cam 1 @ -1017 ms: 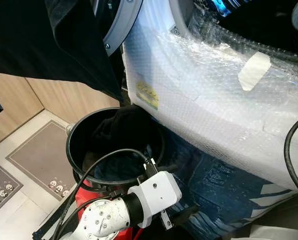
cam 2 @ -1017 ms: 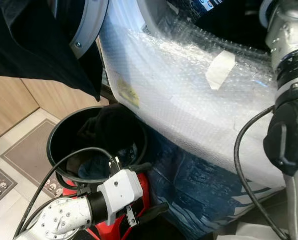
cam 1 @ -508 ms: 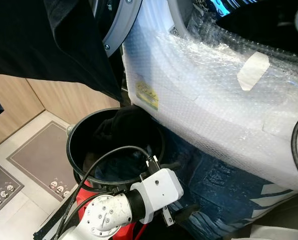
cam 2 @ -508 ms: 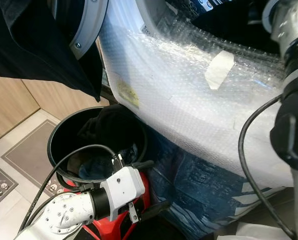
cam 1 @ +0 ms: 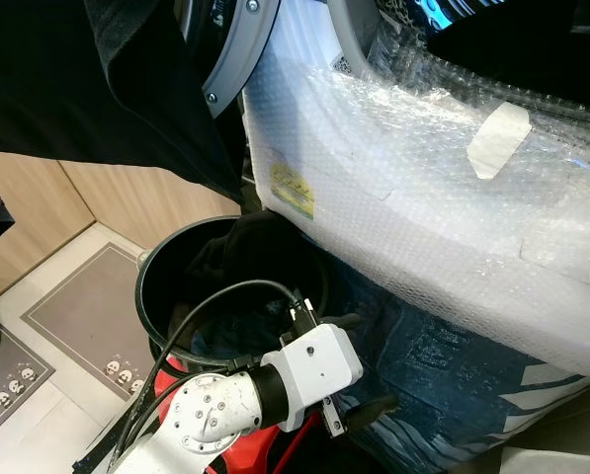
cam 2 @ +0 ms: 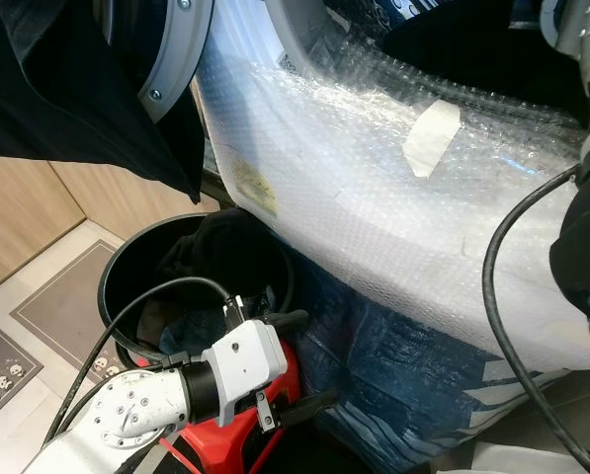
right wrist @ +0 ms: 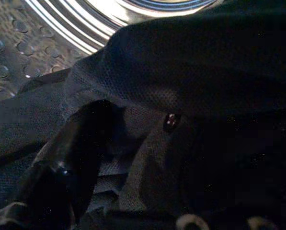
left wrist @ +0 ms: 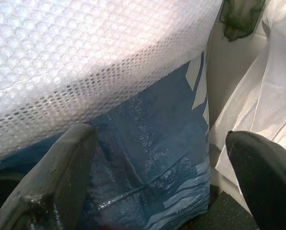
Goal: Clothes washing
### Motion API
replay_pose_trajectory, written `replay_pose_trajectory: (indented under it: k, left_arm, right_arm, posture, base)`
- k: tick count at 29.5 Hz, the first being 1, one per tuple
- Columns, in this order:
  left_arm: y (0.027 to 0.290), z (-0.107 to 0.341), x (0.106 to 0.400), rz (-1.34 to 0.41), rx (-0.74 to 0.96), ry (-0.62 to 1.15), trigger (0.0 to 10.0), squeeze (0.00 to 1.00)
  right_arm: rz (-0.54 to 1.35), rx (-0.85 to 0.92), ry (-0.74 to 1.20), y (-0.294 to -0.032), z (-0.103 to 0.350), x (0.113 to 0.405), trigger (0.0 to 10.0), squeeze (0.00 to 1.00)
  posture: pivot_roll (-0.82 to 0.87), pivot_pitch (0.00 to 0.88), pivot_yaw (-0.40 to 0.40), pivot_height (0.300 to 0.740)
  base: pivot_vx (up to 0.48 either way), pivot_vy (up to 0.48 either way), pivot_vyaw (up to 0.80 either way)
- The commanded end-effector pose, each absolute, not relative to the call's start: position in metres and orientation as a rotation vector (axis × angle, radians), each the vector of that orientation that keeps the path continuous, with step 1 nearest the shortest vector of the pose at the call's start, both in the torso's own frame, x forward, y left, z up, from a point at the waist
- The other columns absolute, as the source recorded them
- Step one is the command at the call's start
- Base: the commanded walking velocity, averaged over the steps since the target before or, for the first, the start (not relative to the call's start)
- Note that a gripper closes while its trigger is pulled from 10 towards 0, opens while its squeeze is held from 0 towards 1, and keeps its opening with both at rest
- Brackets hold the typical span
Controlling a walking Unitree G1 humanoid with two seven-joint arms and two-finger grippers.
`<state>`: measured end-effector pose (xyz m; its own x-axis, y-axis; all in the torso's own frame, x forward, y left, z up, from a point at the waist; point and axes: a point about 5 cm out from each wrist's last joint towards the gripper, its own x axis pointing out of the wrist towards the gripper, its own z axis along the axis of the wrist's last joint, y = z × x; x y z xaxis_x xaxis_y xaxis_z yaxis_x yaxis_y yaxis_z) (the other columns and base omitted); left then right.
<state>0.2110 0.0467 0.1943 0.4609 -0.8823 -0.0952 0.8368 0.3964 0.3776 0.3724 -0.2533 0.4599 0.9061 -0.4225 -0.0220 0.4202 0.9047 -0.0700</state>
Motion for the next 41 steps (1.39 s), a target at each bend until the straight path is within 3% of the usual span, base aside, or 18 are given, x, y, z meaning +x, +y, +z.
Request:
replay_pose_trajectory:
  k: [1,19,41]
  left_arm:
    - [0.046,0.196,0.209,-1.116,0.405,-0.141,10.0,0.00]
    - [0.046,0.195,0.209,-1.130,0.410,-0.140,10.0,0.00]
    - [0.047,0.195,0.209,-1.130,0.411,-0.136,10.0,0.00]
  right_arm:
    - [-0.477,-0.062,-0.018,-0.259,0.479,0.361,10.0,0.00]
    - [-0.436,-0.075,0.006,-0.239,0.472,0.369,10.0,0.00]
    - [-0.483,-0.075,0.009,-0.254,0.458,0.372,10.0,0.00]
  posture:
    - [-0.06,0.136,-0.005,0.740]
    - [-0.05,0.130,-0.006,0.740]
    - [-0.05,0.136,0.000,0.740]
  base:
    - [0.000,0.000,0.00]
    - [0.000,0.000,0.00]
    - [0.000,0.000,0.00]
